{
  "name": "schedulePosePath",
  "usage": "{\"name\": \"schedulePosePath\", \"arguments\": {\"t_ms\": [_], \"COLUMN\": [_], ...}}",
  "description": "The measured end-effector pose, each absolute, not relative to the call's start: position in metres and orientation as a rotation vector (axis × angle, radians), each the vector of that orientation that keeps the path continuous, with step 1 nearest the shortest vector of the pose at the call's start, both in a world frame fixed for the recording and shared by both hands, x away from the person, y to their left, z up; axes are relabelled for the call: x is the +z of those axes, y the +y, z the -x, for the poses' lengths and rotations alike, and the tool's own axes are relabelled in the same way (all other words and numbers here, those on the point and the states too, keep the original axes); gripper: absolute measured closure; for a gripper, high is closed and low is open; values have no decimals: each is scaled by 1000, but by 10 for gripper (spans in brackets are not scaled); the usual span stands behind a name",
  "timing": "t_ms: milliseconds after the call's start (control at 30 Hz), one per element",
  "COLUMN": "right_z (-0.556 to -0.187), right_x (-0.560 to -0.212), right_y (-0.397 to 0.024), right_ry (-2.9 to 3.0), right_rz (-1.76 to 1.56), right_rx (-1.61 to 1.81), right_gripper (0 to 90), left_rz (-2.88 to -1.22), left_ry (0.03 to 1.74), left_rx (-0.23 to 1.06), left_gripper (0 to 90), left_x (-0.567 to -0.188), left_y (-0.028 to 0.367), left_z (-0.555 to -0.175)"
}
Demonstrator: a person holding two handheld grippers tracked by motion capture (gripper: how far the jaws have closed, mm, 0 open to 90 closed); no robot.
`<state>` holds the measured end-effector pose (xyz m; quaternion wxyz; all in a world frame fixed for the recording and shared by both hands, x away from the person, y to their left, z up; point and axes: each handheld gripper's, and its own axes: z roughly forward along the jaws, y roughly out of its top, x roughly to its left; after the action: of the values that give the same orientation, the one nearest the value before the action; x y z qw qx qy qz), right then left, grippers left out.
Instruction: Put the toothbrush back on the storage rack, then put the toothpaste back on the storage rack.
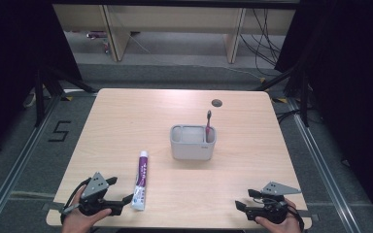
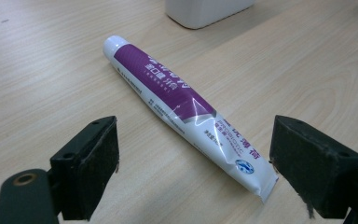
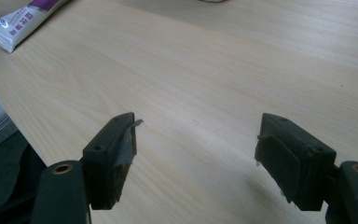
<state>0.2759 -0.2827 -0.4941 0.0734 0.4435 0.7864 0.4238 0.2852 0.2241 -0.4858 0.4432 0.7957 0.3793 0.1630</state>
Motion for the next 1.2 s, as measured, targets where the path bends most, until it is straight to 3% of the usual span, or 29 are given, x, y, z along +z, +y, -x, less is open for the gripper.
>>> {"name": "schedulePosePath", "arguments": {"t_ms": [667,1200], "right_z": [-264,-269], "right_x": [-495,-496], "right_y": [-284,-283], "right_ry": [2395,2406], "right_rz": [-1342,-1271], "right_rx": [1234,1226], "right_gripper": [287,292], "left_rz": [-2016,-2214], "left_ry": [812,570], "left_rx": [404,440], "left_gripper": [153,178], "left_x": [-477,-467], "left_y": [224,216], "left_z": [-307,-345]}}
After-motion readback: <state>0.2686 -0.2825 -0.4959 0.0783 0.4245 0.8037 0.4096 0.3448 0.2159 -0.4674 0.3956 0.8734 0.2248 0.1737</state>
